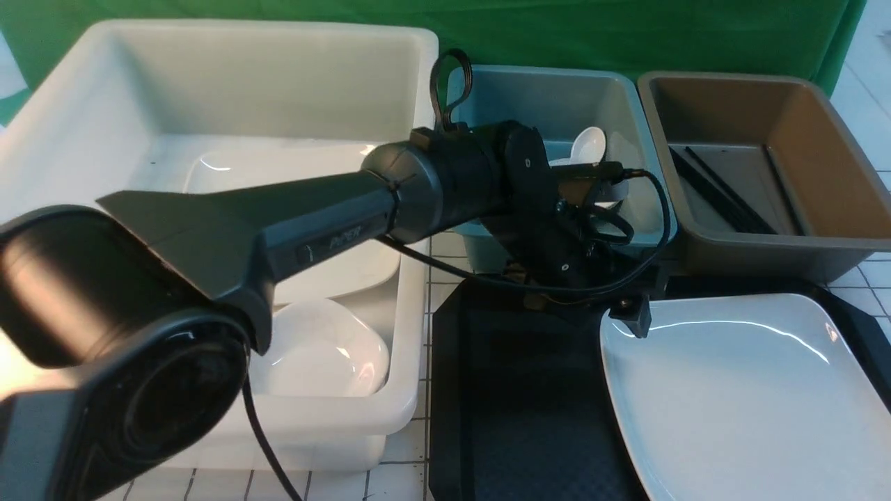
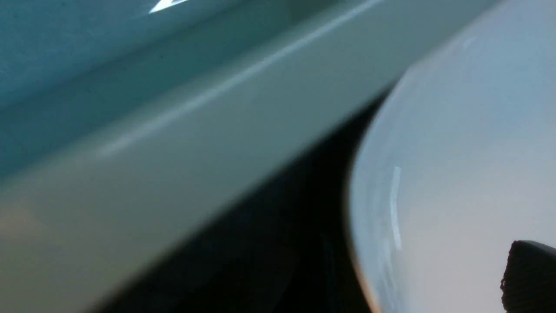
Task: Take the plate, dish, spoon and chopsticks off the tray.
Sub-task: Use the left arm to grab a plate from the dinner plate
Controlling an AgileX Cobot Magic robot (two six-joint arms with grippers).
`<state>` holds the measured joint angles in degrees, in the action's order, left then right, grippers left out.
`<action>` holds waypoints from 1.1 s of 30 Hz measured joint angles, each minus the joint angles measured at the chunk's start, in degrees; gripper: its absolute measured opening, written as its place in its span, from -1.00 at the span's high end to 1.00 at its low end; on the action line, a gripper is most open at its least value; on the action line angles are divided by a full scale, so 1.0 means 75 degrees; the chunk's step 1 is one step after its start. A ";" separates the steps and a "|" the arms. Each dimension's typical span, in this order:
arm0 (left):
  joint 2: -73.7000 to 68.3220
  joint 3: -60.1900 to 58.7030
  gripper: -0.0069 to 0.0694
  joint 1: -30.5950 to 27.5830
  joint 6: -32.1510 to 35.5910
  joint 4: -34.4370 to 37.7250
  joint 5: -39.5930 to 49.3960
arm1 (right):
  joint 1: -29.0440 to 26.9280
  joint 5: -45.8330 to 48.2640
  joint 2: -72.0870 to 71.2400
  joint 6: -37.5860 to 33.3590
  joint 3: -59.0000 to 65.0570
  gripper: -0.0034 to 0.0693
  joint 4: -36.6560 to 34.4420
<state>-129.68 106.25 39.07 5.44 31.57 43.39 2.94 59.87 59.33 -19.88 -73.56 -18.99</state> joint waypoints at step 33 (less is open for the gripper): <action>-0.0385 0.0162 0.60 0.0238 0.0609 -0.0096 -0.0334 | 0.0000 -0.0025 0.0000 -0.0193 0.0000 0.48 0.0000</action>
<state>-132.57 107.46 40.85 10.01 30.85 40.89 2.94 59.69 59.33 -21.33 -73.56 -18.99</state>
